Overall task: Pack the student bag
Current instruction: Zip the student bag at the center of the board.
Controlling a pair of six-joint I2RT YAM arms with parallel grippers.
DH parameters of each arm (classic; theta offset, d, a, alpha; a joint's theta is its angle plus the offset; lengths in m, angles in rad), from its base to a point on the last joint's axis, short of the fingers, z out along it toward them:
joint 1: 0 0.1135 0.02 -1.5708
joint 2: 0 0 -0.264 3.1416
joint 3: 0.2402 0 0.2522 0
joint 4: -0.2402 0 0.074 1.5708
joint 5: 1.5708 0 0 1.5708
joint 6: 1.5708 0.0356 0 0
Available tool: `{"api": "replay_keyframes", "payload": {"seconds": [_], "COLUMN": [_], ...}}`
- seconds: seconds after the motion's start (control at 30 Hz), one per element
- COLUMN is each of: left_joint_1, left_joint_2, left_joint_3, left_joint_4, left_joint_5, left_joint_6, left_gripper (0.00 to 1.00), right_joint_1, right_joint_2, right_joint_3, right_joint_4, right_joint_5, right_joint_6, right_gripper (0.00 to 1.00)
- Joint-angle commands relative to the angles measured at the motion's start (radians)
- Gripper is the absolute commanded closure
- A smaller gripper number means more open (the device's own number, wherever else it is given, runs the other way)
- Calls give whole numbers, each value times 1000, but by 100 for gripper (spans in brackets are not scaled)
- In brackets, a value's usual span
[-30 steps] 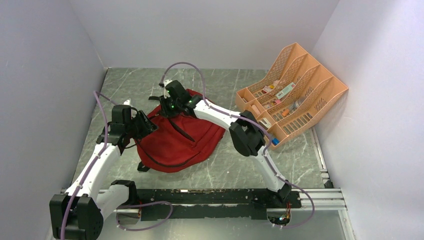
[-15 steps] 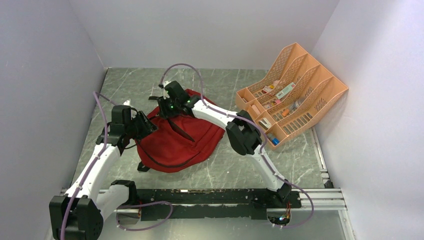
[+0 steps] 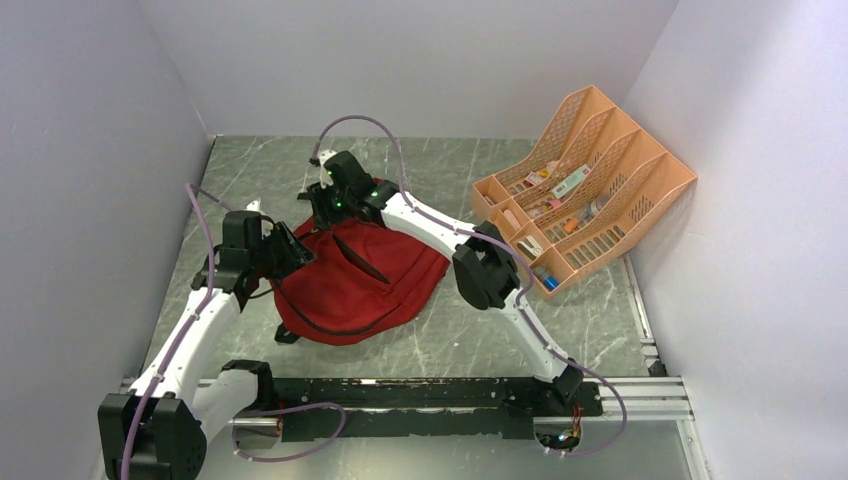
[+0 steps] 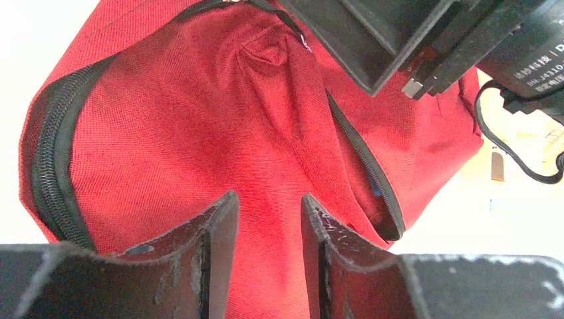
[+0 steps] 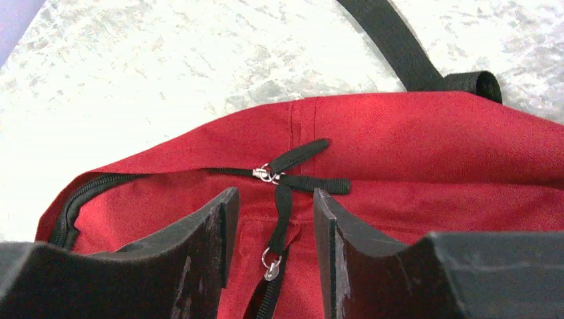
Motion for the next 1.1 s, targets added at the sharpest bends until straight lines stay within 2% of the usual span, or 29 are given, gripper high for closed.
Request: {"api": "replay_keyframes", "payload": {"seconds": [0.0, 0.27, 0.37, 0.47, 0.57, 0.63, 0.87, 1.07], "left_joint_1": [13, 13, 13, 13, 14, 15, 49, 112], "left_joint_2": [-25, -23, -20, -21, -27, -27, 6, 72], "left_joint_3": [-10, -11, -15, -16, -16, -18, -6, 56], "left_joint_4": [-10, -7, -3, -6, -7, -3, 50, 122], "left_joint_5": [5, 6, 10, 8, 6, 10, 94, 193], "left_joint_6": [-1, -3, -5, -3, -4, -9, -38, -58], "left_gripper": [56, 56, 56, 56, 56, 56, 55, 54], "right_joint_1": [-6, -4, -4, -5, -5, -6, -8, -7], "right_joint_2": [65, 109, 105, 75, 13, -35, -194, -271], "right_joint_3": [60, 99, 92, 59, -14, -68, -302, -465], "right_joint_4": [-68, -110, -105, -73, -6, 48, 251, 388], "right_joint_5": [-20, -56, -64, -57, -43, -38, -41, -84], "right_joint_6": [-33, -45, -47, -45, -42, -41, -25, 21], "right_gripper": [51, 52, 58, 70, 83, 87, 94, 95]}}
